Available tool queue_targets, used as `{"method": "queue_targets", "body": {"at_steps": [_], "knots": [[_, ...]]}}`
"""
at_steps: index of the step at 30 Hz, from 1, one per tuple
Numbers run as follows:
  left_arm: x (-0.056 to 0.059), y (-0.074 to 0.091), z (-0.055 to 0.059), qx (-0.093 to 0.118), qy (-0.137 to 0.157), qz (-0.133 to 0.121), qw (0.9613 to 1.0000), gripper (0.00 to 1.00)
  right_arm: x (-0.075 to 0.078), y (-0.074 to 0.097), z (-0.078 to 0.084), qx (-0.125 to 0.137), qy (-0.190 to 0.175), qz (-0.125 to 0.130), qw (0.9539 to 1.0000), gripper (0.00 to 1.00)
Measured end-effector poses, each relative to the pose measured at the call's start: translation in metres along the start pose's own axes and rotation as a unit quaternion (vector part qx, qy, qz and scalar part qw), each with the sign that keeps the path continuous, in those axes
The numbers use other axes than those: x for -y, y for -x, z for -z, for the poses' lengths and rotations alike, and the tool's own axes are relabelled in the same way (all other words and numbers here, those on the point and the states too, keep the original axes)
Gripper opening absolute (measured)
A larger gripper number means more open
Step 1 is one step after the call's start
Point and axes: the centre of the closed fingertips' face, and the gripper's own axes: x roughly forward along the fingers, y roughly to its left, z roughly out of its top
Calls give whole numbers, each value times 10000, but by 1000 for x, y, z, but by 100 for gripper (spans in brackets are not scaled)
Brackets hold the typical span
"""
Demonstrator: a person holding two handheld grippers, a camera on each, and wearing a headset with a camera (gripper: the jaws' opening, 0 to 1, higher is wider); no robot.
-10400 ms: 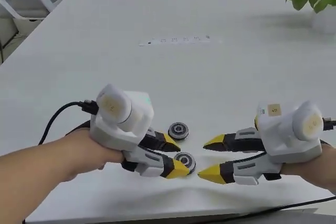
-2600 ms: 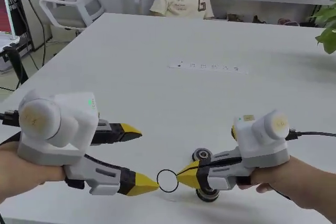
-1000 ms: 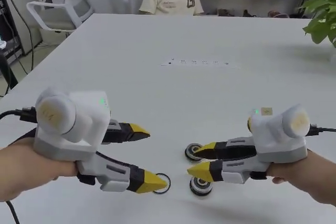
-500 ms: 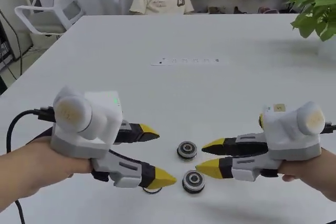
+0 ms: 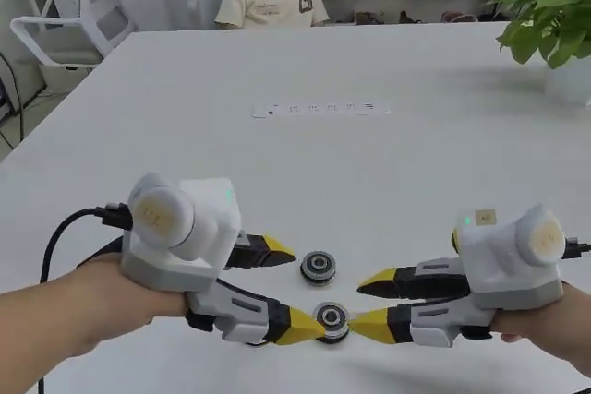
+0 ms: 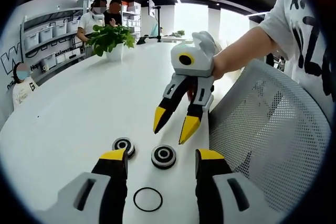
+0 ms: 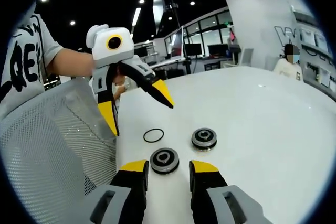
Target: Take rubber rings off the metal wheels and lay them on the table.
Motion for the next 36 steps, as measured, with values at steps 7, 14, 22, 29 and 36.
{"method": "queue_targets", "body": {"at_steps": [7,14,22,29,36], "knots": [[4,-12,5,-46,85,121,9999,42,-2,-7,7,-62,30,-36,10000,27],[7,-22,17,-146,212,190,9995,37,-4,-14,16,-130,44,-39,9999,25],[3,-31,22,-187,310,180,9992,27,-3,-18,17,-80,-9,-10,10000,22],[4,-37,24,-215,334,209,9990,22,-4,-19,18,-61,-11,-17,10000,19],[6,-42,27,-265,260,215,9991,15,-3,-18,18,-23,-31,0,10000,19]]}}
